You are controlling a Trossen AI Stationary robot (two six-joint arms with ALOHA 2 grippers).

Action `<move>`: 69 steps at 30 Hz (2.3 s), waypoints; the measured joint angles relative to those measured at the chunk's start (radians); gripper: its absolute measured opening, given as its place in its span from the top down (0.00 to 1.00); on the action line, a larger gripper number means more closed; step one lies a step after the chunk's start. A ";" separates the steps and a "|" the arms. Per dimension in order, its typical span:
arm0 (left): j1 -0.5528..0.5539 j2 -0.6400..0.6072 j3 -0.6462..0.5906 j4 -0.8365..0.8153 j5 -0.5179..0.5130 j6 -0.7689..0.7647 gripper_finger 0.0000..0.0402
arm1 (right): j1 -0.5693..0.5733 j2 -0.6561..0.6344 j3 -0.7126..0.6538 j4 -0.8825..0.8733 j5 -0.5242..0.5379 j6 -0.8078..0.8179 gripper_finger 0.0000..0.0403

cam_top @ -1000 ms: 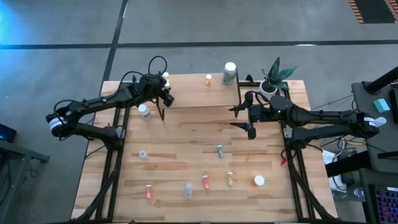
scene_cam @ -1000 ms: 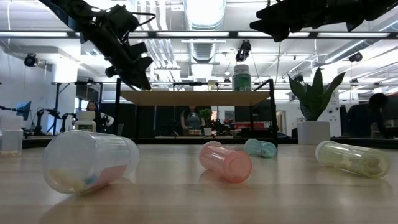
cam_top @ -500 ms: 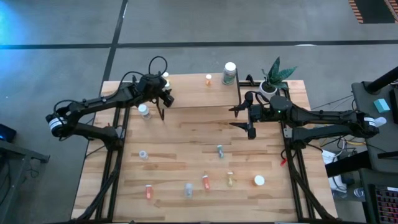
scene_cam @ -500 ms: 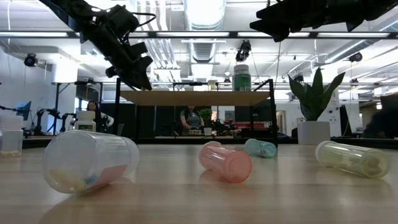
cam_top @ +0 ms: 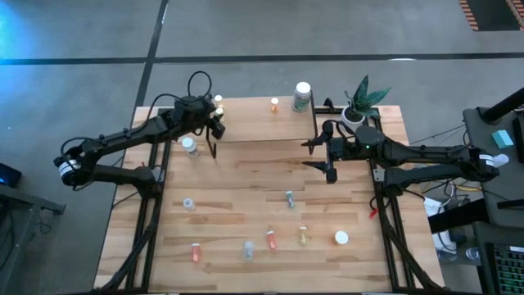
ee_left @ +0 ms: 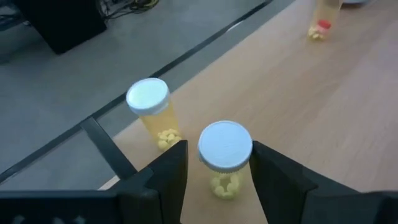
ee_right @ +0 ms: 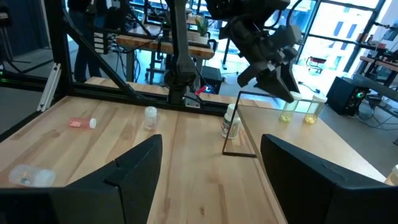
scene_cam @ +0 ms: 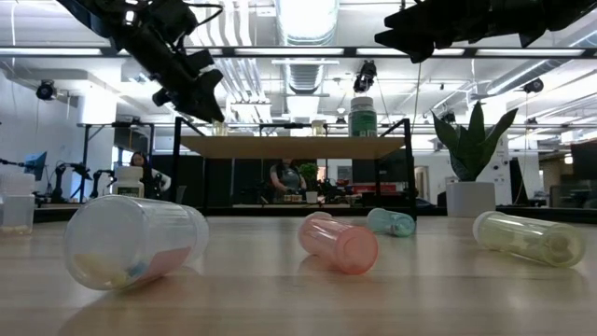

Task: Pick and place medicine bottles onto shelf by color
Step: Put the transparent medicine bottle on the shelf

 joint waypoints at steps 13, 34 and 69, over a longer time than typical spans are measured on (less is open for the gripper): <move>-0.001 -0.011 -0.001 -0.039 0.021 -0.012 0.62 | 0.000 0.000 0.000 0.000 0.000 0.000 0.35; -0.002 -0.244 -0.024 -0.156 0.057 -0.014 0.62 | 0.000 0.000 0.000 0.000 0.000 0.002 0.35; -0.003 -0.633 -0.322 -0.132 0.125 -0.120 0.62 | 0.000 0.000 0.000 0.000 0.000 0.011 0.35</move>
